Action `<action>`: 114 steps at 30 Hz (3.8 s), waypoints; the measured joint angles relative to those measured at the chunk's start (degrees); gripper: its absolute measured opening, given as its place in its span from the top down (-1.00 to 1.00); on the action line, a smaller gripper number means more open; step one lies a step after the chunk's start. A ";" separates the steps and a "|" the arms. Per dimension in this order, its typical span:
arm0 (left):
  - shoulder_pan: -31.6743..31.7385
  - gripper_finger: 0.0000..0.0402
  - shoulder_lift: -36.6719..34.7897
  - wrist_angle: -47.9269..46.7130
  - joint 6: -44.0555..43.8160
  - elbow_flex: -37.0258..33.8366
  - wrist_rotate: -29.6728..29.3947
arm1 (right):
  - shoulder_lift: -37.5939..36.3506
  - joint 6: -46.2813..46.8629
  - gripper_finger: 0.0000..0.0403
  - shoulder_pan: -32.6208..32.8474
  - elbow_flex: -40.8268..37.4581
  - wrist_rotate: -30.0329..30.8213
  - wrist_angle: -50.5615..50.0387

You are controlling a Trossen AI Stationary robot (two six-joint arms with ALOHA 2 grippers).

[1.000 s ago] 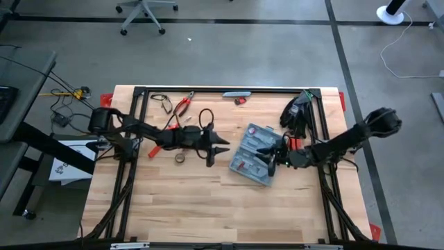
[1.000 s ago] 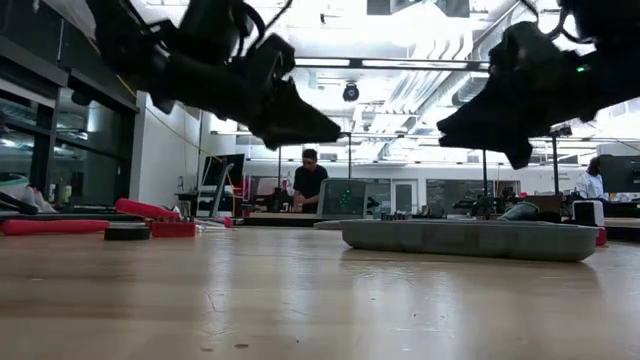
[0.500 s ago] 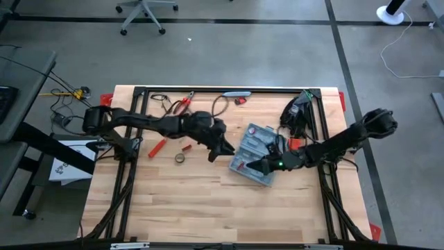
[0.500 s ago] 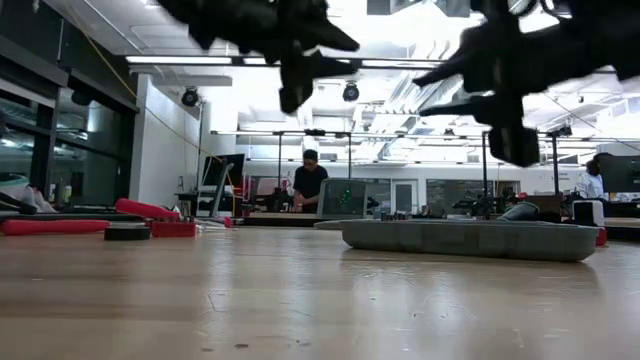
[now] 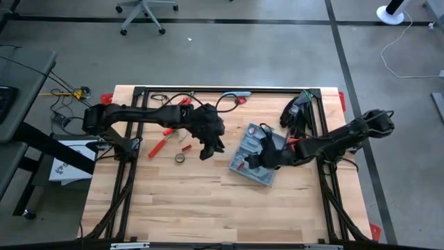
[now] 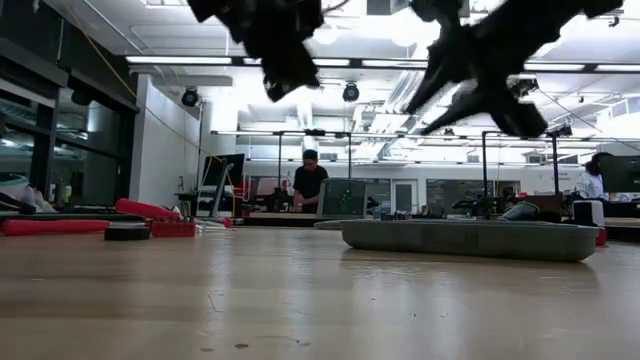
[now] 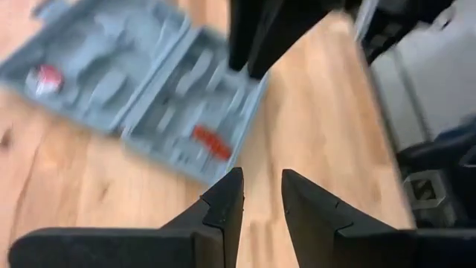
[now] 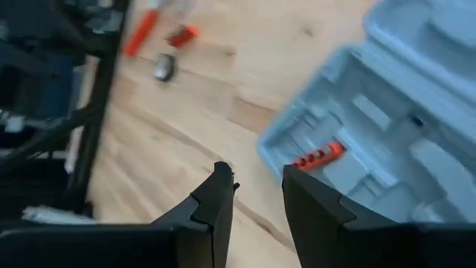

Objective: Prefit tool cases
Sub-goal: Put the right orange multi-bit set into the gray tool case

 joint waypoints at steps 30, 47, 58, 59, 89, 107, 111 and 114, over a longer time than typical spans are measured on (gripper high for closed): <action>0.99 0.57 -0.02 -8.32 7.92 -2.09 -0.40 | 16.36 27.90 0.45 2.58 -0.10 4.43 7.10; 0.28 0.57 -0.02 -7.86 6.03 -2.83 -0.42 | 21.41 14.37 0.46 -6.57 0.17 -4.17 15.62; -0.59 0.57 -0.02 -8.00 5.76 -2.83 -0.55 | 21.39 8.85 0.46 -12.60 0.12 -10.75 13.48; -0.59 0.57 -0.02 -8.03 5.76 -2.83 -0.59 | 21.41 8.82 0.46 -12.63 0.12 -10.72 13.50; -1.61 0.57 16.83 14.71 4.88 -2.81 -8.61 | 21.67 7.43 0.45 -13.00 -0.15 -11.31 18.09; -1.56 -0.05 19.13 16.52 -10.43 -2.79 -8.81 | 19.99 7.40 0.45 -12.57 -0.25 -8.77 16.89; -1.83 -0.09 19.55 17.52 -10.78 -2.79 -9.37 | 19.86 7.69 0.45 -12.50 -0.23 -8.91 16.21; -2.29 -0.09 19.65 18.12 -10.87 -2.77 -10.47 | 19.66 7.70 0.45 -12.24 -0.23 -8.67 15.81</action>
